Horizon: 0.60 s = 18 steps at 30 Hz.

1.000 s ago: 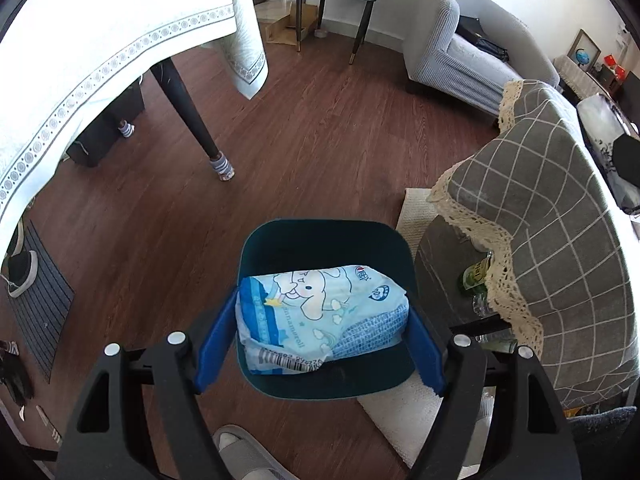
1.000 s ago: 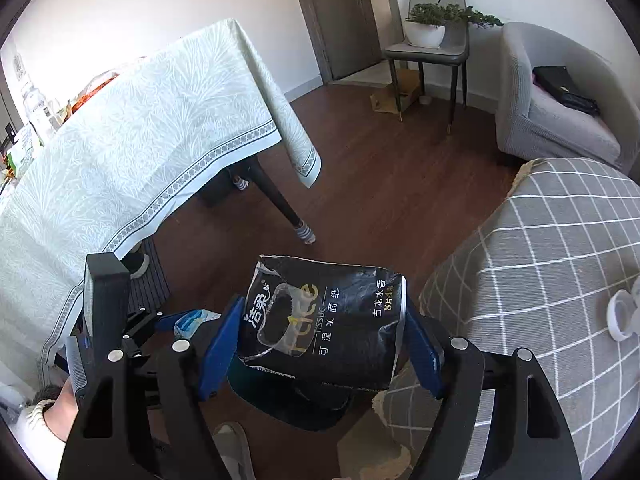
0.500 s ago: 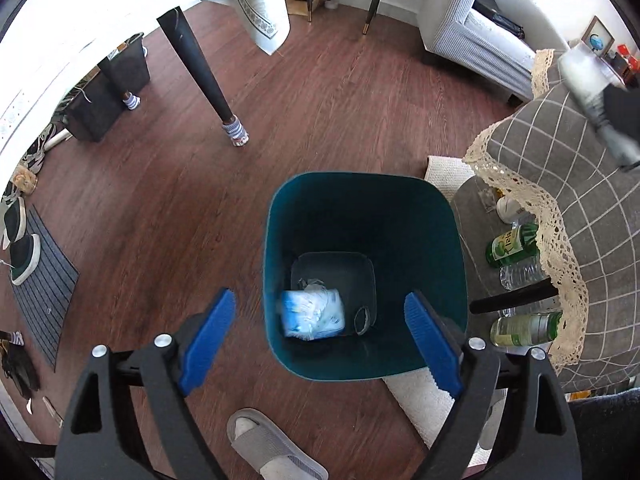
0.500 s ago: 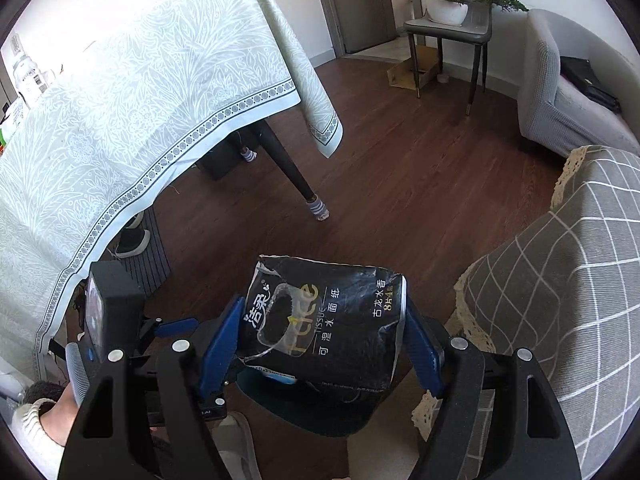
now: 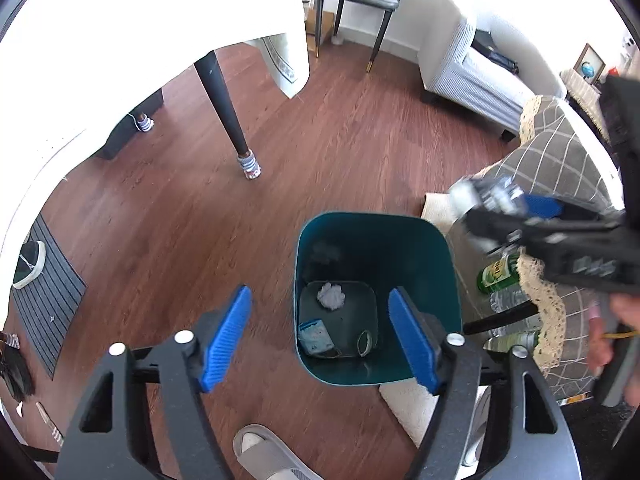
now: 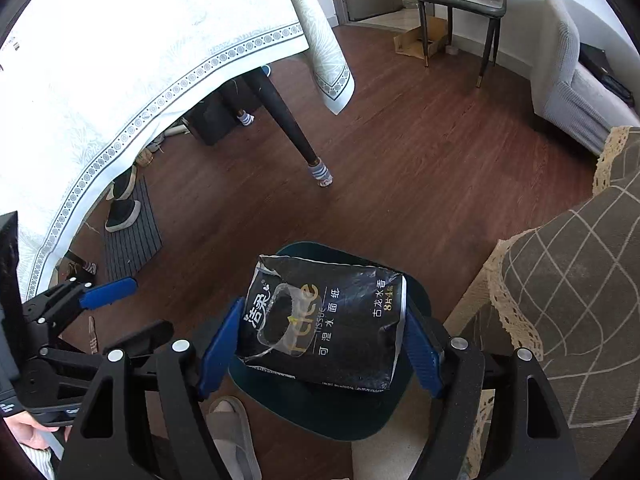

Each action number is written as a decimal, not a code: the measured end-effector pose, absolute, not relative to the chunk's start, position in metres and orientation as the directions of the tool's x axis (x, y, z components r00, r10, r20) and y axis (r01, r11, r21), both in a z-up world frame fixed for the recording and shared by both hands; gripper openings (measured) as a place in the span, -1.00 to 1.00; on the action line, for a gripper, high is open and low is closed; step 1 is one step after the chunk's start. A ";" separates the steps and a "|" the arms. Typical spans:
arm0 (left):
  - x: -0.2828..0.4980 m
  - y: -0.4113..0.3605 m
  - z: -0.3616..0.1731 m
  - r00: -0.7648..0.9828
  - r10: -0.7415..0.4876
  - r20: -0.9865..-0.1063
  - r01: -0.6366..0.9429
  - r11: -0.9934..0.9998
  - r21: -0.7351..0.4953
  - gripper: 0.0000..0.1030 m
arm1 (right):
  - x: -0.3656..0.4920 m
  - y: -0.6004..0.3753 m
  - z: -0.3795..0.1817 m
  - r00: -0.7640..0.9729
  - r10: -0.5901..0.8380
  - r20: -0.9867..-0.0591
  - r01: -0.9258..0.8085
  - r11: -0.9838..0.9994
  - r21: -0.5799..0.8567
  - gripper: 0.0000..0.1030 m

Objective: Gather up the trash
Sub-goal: 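Open the left tool over the bin while the right tool releases the coffee bag into it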

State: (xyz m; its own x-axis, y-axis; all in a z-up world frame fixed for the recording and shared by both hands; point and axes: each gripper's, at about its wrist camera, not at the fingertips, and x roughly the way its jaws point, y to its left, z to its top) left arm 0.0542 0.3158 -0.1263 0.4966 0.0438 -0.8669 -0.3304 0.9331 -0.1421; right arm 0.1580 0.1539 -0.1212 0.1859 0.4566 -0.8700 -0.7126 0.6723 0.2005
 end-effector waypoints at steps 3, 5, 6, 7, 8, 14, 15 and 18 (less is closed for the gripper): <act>0.049 0.316 -0.116 0.519 0.036 -0.854 -0.316 0.937 -0.152 0.28 | 0.156 0.162 -0.134 0.168 0.437 -0.884 -0.715 0.671 0.196 0.47; 0.047 0.316 -0.107 0.533 0.031 -0.846 -0.304 0.939 -0.157 0.25 | 0.156 0.168 -0.142 0.156 0.418 -0.895 -0.717 0.671 0.189 0.47; 0.045 0.316 -0.104 0.540 0.030 -0.841 -0.301 0.940 -0.159 0.24 | 0.155 0.171 -0.148 0.148 0.406 -0.902 -0.717 0.672 0.185 0.47; 0.044 0.316 -0.100 0.547 0.031 -0.837 -0.300 0.940 -0.162 0.23 | 0.155 0.173 -0.152 0.143 0.398 -0.906 -0.718 0.672 0.182 0.47; 0.043 0.317 -0.097 0.553 0.029 -0.833 -0.299 0.940 -0.166 0.17 | 0.154 0.175 -0.155 0.142 0.388 -0.911 -0.719 0.673 0.174 0.47; 0.039 0.314 -0.073 0.598 0.004 -0.801 -0.267 0.944 -0.195 0.01 | 0.148 0.181 -0.182 0.137 0.303 -0.943 -0.730 0.675 0.111 0.53; 0.039 0.314 -0.069 0.604 0.004 -0.797 -0.259 0.946 -0.192 0.01 | 0.148 0.181 -0.184 0.139 0.290 -0.947 -0.731 0.676 0.099 0.62; 0.038 0.312 -0.058 0.626 -0.002 -0.780 -0.247 0.948 -0.200 0.01 | 0.145 0.178 -0.188 0.156 0.263 -0.952 -0.735 0.675 0.066 0.74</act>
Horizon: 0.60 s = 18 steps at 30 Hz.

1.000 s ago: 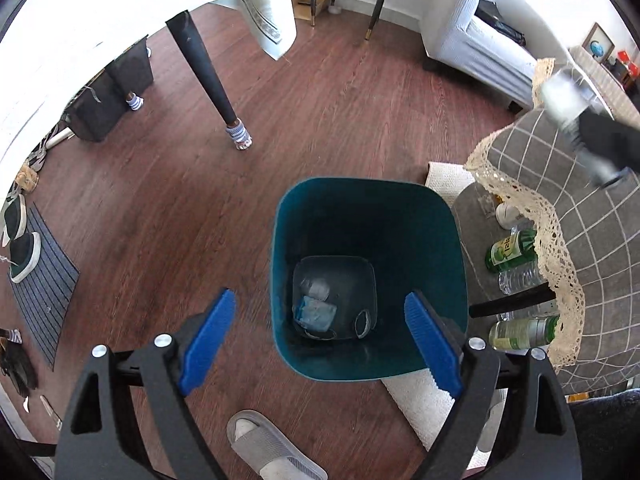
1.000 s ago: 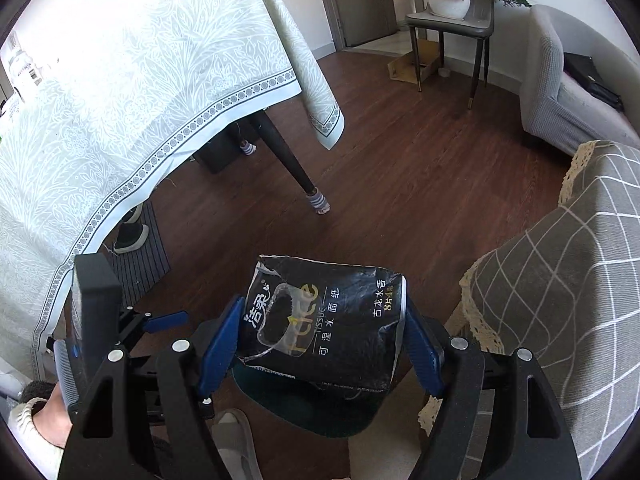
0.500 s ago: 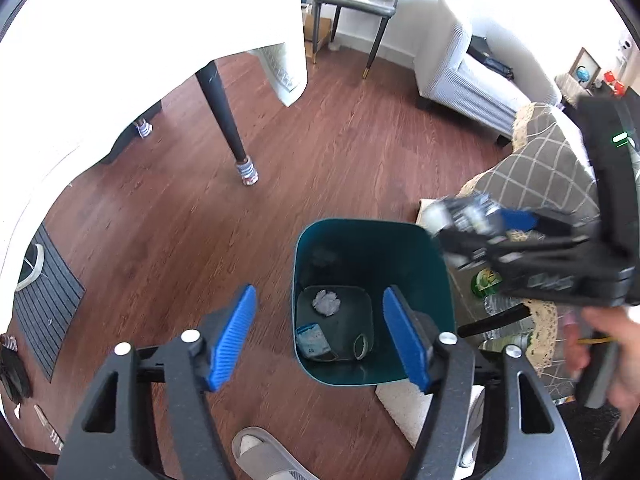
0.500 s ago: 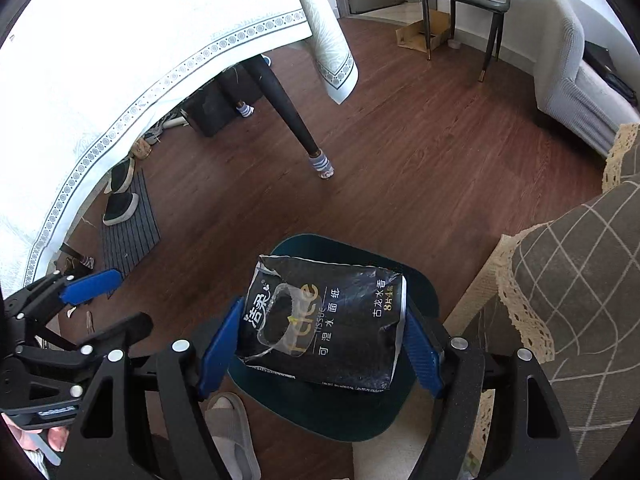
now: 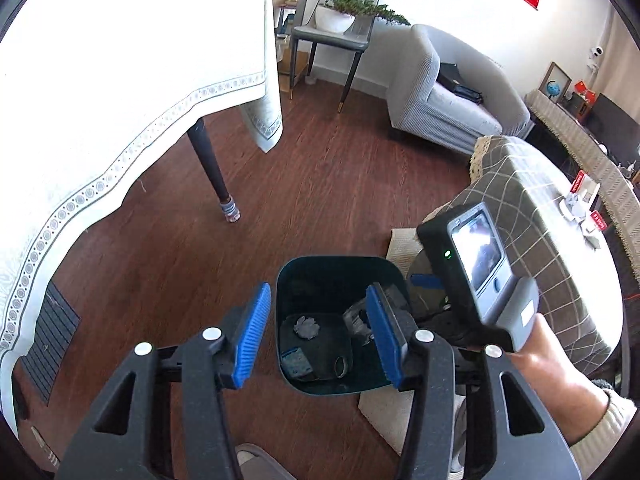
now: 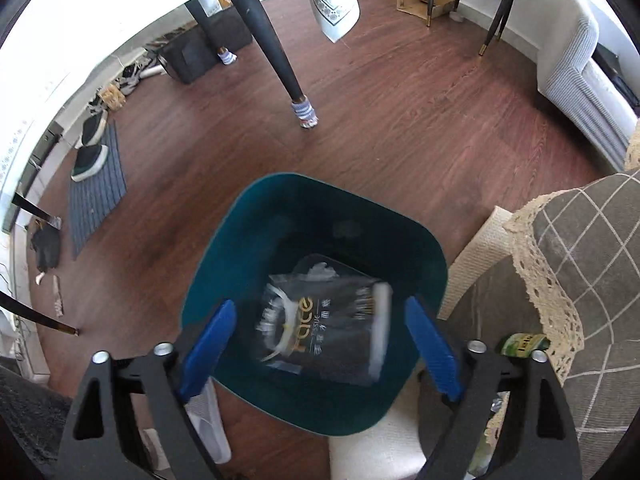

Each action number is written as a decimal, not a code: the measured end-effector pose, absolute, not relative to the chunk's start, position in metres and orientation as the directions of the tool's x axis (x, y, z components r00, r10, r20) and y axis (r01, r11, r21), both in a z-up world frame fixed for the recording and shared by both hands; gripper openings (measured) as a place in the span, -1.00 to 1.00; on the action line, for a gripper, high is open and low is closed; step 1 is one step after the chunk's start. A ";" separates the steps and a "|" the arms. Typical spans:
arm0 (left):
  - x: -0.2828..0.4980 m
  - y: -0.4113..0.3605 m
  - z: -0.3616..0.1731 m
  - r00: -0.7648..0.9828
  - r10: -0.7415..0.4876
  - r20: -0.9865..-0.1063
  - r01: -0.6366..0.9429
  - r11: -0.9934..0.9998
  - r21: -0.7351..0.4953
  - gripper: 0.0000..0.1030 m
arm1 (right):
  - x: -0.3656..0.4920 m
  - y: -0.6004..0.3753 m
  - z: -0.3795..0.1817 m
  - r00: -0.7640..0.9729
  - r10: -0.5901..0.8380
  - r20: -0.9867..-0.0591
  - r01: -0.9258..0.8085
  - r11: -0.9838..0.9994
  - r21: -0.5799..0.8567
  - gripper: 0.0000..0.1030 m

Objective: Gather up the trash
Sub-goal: 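Open the left tool over the bin while the right tool releases the coffee bag into it, then move both open tools back over the table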

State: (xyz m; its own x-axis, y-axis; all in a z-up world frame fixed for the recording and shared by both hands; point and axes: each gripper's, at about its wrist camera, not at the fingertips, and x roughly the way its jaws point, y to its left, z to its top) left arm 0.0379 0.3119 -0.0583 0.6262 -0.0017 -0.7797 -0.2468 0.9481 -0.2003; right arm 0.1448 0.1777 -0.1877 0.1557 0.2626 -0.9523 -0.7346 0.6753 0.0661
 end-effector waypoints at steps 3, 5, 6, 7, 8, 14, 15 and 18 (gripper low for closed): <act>0.038 0.307 -0.048 0.644 0.009 -0.765 -0.238 0.953 -0.189 0.01 | 0.144 0.171 -0.189 0.166 0.253 -0.953 -0.736 0.675 0.051 0.74; 0.037 0.305 -0.041 0.652 0.025 -0.758 -0.235 0.957 -0.171 0.01 | 0.145 0.165 -0.187 0.169 0.254 -0.952 -0.735 0.677 0.051 0.74; 0.037 0.304 -0.038 0.657 0.018 -0.754 -0.231 0.956 -0.179 0.01 | 0.146 0.162 -0.185 0.170 0.259 -0.951 -0.735 0.676 0.053 0.74; 0.038 0.303 -0.035 0.662 0.013 -0.749 -0.228 0.956 -0.185 0.01 | 0.146 0.159 -0.183 0.173 0.262 -0.949 -0.735 0.676 0.052 0.74; 0.038 0.301 -0.033 0.667 0.017 -0.745 -0.227 0.957 -0.182 0.01 | 0.147 0.156 -0.180 0.177 0.267 -0.947 -0.736 0.675 0.053 0.74; 0.045 0.291 -0.010 0.702 0.029 -0.712 -0.215 0.961 -0.172 0.01 | 0.139 0.144 -0.149 0.188 0.334 -0.924 -0.765 0.639 0.076 0.67; 0.046 0.290 -0.006 0.709 0.031 -0.705 -0.213 0.962 -0.172 0.01 | 0.136 0.143 -0.141 0.195 0.348 -0.917 -0.774 0.629 0.074 0.55; 0.046 0.288 0.004 0.729 0.023 -0.684 -0.209 0.959 -0.191 0.01 | 0.130 0.138 -0.120 0.202 0.388 -0.899 -0.792 0.605 0.082 0.48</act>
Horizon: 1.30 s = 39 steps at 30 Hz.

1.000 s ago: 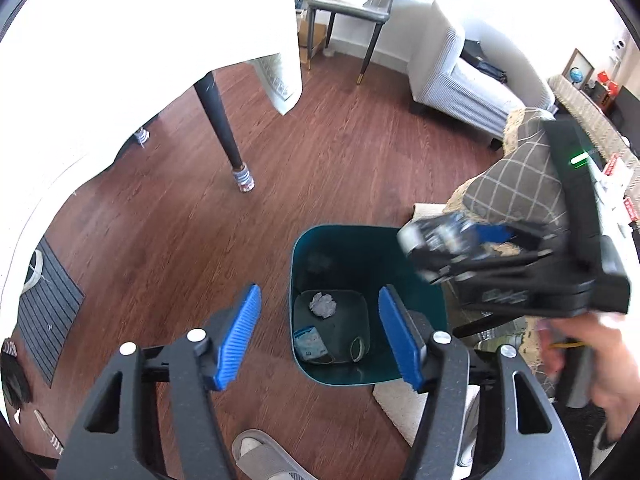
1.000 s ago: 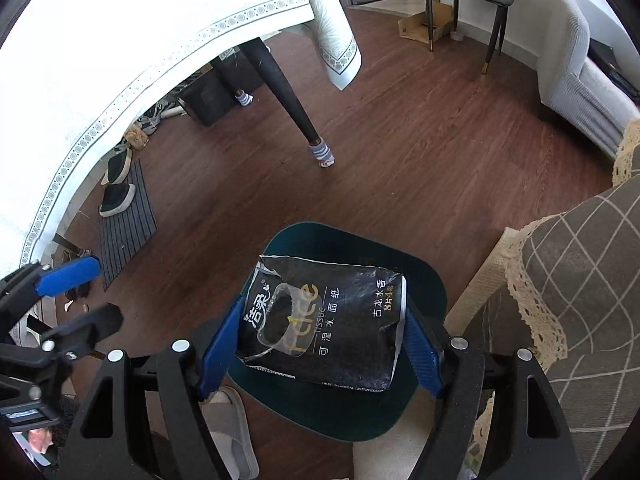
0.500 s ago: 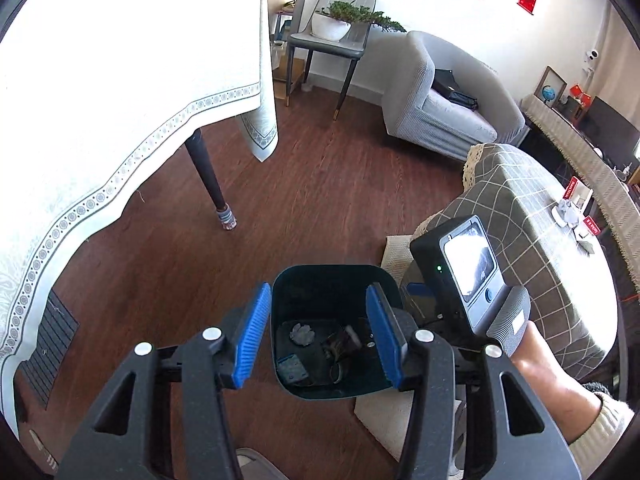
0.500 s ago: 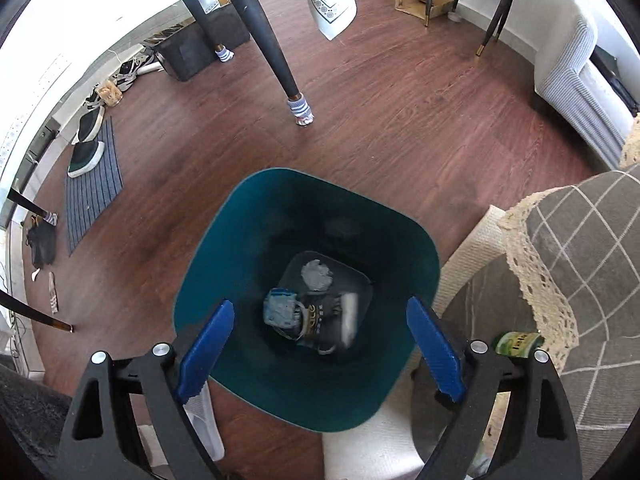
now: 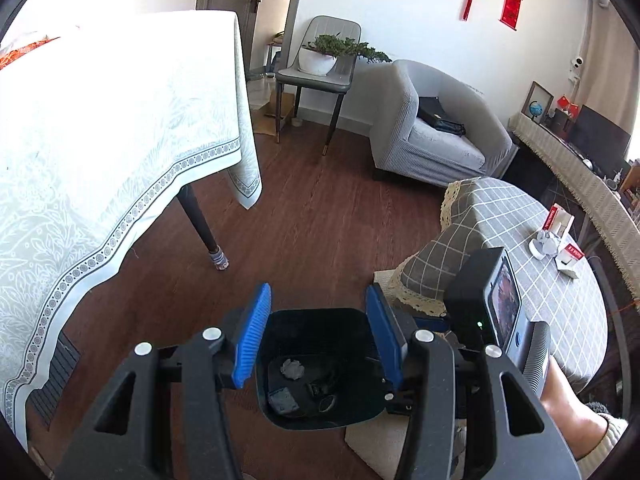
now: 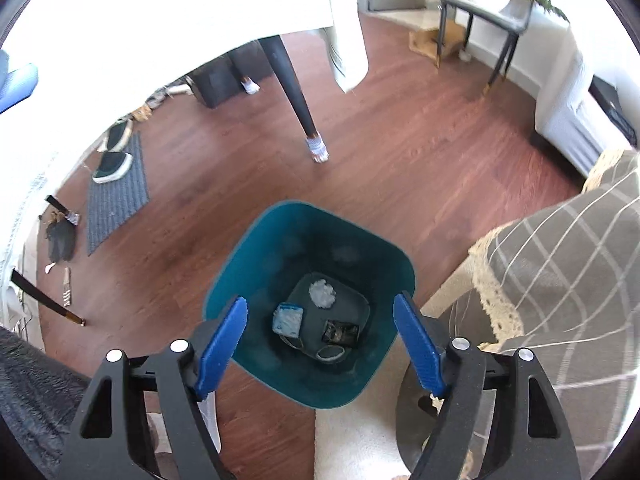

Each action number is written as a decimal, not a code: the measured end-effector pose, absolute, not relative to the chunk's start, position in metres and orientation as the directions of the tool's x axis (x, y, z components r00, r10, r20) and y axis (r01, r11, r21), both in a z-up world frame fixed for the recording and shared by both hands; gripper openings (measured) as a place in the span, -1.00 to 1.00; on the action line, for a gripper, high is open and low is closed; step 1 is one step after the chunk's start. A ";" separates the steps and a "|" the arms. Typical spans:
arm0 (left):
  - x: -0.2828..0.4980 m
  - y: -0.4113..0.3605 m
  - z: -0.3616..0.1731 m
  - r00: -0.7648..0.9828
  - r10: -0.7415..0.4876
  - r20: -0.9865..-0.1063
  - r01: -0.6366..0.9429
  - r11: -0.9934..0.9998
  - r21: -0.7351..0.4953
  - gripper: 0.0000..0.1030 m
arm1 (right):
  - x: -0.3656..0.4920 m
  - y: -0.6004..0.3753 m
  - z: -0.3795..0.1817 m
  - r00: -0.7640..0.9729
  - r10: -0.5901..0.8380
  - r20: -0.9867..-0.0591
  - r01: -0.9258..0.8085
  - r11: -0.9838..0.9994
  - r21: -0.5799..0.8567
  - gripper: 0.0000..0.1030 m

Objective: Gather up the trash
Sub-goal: 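Move both open tools back over the table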

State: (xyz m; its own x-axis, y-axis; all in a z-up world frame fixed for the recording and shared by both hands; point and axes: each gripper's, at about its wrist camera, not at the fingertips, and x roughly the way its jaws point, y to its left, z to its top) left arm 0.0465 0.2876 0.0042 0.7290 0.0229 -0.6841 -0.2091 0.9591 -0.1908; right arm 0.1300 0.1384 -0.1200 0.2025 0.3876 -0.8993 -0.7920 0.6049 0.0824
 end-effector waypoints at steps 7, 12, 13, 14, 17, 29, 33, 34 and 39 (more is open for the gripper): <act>0.049 0.270 0.039 0.787 0.033 -0.616 -0.197 0.960 -0.200 0.02 | 0.127 0.110 -0.071 0.254 0.480 -0.840 -0.808 0.583 0.089 0.36; 0.060 0.247 0.048 0.806 0.026 -0.591 -0.176 0.964 -0.199 0.12 | 0.137 0.072 -0.044 0.321 0.511 -0.797 -0.773 0.628 0.091 0.36; 0.064 0.243 0.048 0.806 0.018 -0.592 -0.168 0.965 -0.199 0.13 | 0.140 0.063 -0.040 0.338 0.511 -0.790 -0.763 0.641 0.088 0.36; 0.068 0.236 0.048 0.805 0.012 -0.593 -0.159 0.967 -0.197 0.14 | 0.143 0.053 -0.035 0.354 0.511 -0.783 -0.752 0.653 0.086 0.36; 0.080 0.215 0.045 0.804 -0.015 -0.594 -0.125 0.973 -0.193 0.22 | 0.150 0.025 -0.024 0.398 0.506 -0.765 -0.718 0.691 0.083 0.36; 0.133 0.122 0.032 0.776 -0.158 -0.611 0.042 0.979 -0.199 0.46 | 0.191 -0.103 0.000 0.565 0.407 -0.718 -0.532 0.845 0.061 0.37; 0.151 0.085 0.027 0.759 -0.207 -0.617 0.117 0.976 -0.183 0.54 | 0.200 -0.141 0.005 0.608 0.365 -0.705 -0.468 0.882 0.054 0.36; 0.156 0.077 0.025 0.752 -0.218 -0.622 0.134 0.975 -0.179 0.54 | 0.202 -0.148 0.006 0.614 0.360 -0.702 -0.455 0.889 0.057 0.37; 0.184 0.037 0.009 0.705 -0.290 -0.647 0.256 0.955 -0.149 0.54 | 0.205 -0.181 0.007 0.655 0.321 -0.685 -0.392 0.918 0.055 0.54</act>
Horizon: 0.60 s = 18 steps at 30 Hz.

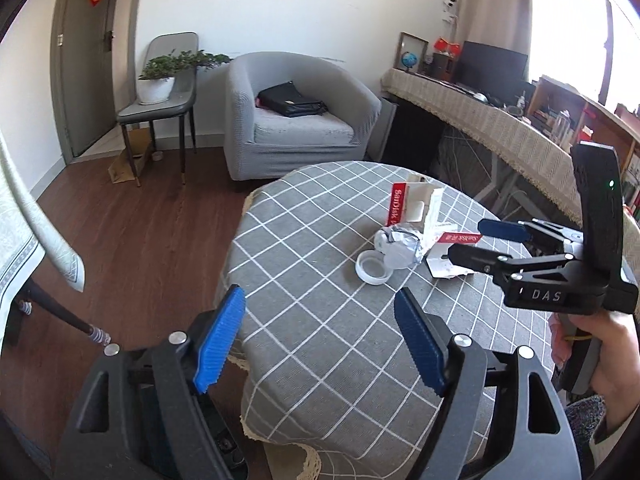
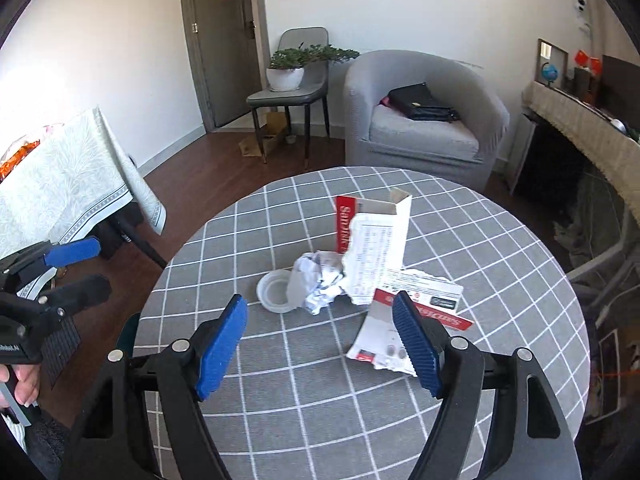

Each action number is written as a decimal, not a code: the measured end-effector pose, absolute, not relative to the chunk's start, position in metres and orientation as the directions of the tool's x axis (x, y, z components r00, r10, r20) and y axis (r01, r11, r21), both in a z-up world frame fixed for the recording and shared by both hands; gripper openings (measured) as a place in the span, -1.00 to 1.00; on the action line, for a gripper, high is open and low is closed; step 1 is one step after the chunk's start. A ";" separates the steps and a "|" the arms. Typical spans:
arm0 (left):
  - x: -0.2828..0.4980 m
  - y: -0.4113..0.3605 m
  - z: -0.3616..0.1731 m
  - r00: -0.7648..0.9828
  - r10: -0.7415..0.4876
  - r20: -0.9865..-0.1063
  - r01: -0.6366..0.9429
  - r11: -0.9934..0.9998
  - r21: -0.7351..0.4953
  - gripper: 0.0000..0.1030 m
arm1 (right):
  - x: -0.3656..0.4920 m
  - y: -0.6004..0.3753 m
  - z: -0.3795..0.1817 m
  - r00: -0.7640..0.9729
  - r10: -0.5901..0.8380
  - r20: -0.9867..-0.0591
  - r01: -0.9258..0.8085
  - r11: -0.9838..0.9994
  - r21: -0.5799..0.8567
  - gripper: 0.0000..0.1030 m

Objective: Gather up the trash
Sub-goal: 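Move both open tools back over the table, then grasp the white plastic lid with the left tool while the right tool grasps the torn SanDisk box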

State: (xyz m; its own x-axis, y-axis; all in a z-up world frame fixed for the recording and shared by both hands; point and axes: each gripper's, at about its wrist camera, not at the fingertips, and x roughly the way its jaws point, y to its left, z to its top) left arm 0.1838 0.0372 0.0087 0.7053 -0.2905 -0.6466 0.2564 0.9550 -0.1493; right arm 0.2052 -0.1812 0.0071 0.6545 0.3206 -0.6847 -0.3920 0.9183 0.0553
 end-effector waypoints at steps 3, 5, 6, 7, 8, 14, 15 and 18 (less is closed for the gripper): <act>0.201 0.019 -0.007 0.674 -0.301 -0.675 0.292 0.947 -0.131 0.54 | 0.206 -0.203 0.006 0.667 0.299 -0.683 -0.357 0.932 0.060 0.60; 0.212 0.006 -0.017 0.655 -0.299 -0.694 0.314 0.943 -0.110 0.54 | 0.209 -0.221 0.003 0.668 0.288 -0.686 -0.333 0.940 0.071 0.61; 0.217 0.001 -0.022 0.646 -0.300 -0.702 0.326 0.940 -0.103 0.54 | 0.212 -0.226 0.002 0.668 0.285 -0.688 -0.323 0.943 0.078 0.61; 0.219 -0.003 -0.026 0.637 -0.301 -0.709 0.336 0.937 -0.096 0.54 | 0.213 -0.233 0.001 0.667 0.281 -0.691 -0.310 0.947 0.086 0.62; 0.223 -0.009 -0.031 0.629 -0.298 -0.718 0.344 0.935 -0.086 0.54 | 0.214 -0.240 -0.001 0.664 0.277 -0.695 -0.297 0.950 0.095 0.62; 0.245 -0.033 -0.048 0.605 -0.287 -0.742 0.373 0.926 -0.053 0.53 | 0.223 -0.270 -0.003 0.664 0.284 -0.692 -0.255 0.956 0.147 0.66; 0.248 -0.034 -0.049 0.603 -0.285 -0.745 0.372 0.927 -0.053 0.53 | 0.223 -0.271 -0.004 0.663 0.282 -0.693 -0.253 0.956 0.147 0.66; 0.257 -0.039 -0.053 0.594 -0.285 -0.752 0.377 0.925 -0.052 0.45 | 0.223 -0.276 -0.006 0.656 0.282 -0.700 -0.250 0.956 0.150 0.67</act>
